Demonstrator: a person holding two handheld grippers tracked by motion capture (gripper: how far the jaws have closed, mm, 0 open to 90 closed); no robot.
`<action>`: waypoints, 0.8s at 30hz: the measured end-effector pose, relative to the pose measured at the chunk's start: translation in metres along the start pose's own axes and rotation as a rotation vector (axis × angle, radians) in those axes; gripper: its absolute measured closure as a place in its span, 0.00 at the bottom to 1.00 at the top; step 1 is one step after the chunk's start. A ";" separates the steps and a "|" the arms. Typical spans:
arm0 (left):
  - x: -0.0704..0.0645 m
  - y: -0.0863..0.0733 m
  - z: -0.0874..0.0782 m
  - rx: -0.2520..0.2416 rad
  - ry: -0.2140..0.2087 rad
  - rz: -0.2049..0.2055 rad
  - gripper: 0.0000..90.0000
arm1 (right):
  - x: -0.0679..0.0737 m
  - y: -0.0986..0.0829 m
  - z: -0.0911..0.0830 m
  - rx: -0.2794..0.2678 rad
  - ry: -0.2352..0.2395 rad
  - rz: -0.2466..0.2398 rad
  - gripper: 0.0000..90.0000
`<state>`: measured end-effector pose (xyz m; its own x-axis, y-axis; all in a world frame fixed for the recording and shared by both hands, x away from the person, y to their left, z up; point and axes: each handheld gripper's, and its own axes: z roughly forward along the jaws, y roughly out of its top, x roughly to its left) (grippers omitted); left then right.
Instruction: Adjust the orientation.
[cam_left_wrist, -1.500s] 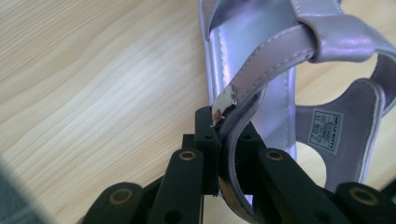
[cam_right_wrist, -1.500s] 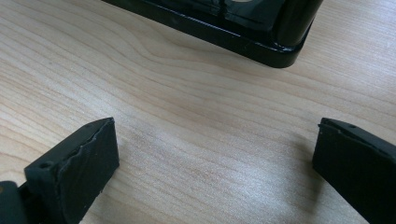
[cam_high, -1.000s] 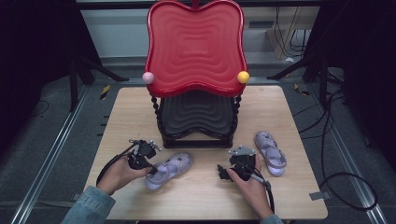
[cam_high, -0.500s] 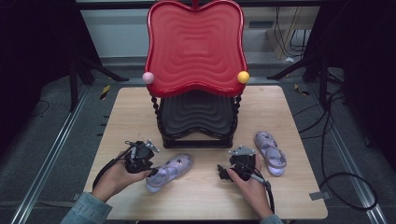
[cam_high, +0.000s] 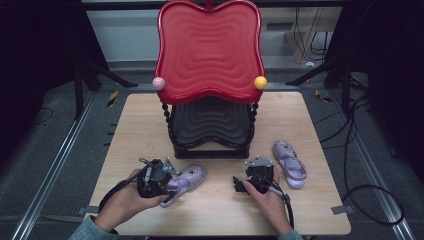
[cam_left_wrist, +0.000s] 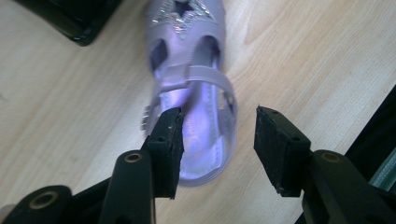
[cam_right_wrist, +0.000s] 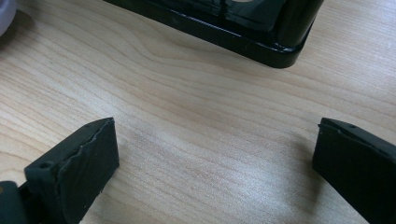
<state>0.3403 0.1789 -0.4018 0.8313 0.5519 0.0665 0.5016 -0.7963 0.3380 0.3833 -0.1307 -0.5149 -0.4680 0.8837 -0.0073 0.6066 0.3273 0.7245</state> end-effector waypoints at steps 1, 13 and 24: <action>-0.001 0.001 0.005 0.014 -0.003 0.003 0.59 | 0.000 0.000 0.000 0.000 0.000 0.000 0.01; 0.000 -0.002 0.043 0.105 -0.053 -0.020 0.79 | 0.000 0.000 0.000 0.000 0.000 0.000 0.01; 0.007 -0.007 0.050 0.086 -0.096 -0.060 0.94 | 0.000 0.000 0.000 0.000 0.000 0.000 0.01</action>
<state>0.3549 0.1760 -0.4507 0.8159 0.5766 -0.0429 0.5668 -0.7830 0.2565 0.3833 -0.1307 -0.5149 -0.4679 0.8838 -0.0072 0.6067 0.3272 0.7244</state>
